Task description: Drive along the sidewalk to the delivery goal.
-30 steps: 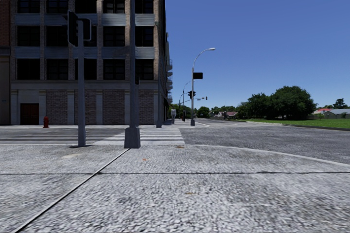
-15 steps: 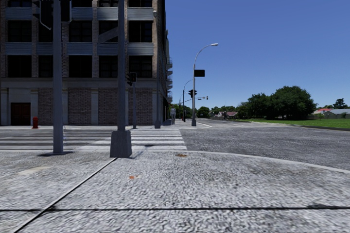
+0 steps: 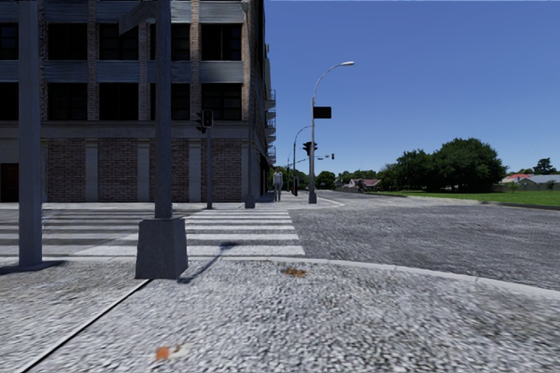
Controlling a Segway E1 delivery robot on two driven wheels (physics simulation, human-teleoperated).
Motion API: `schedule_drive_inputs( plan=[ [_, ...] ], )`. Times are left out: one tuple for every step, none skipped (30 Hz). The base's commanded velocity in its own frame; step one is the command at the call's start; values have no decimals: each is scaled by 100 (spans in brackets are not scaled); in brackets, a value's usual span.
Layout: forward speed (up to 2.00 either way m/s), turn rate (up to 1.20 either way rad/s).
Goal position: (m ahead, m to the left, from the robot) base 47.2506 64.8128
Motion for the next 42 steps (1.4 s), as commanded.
schedule_drive_inputs(
  plan=[
    [200, 0],
    [200, 0],
    [196, 0],
    [186, 0],
    [178, 3],
    [178, 3],
    [175, 7],
    [165, 7],
    [145, 12],
    [145, 12],
    [120, 28],
    [107, 43],
    [98, 50],
    [98, 50],
    [91, 53],
    [88, 55],
    [88, 51],
    [88, 51],
    [88, 39],
    [88, 26],
    [88, 26],
    [88, 21],
    [88, 20],
    [87, 28],
    [87, 28],
    [87, 37],
    [87, 40],
    [87, 41],
    [87, 38],
    [87, 38],
    [87, 0],
    [89, 0],
    [89, 0],
    [90, 0],
    [90, 0],
    [90, 0],
    [90, 0],
    [90, 0],
    [90, 0],
    [90, 0],
    [90, 0],
    [91, 0]
  ],
)
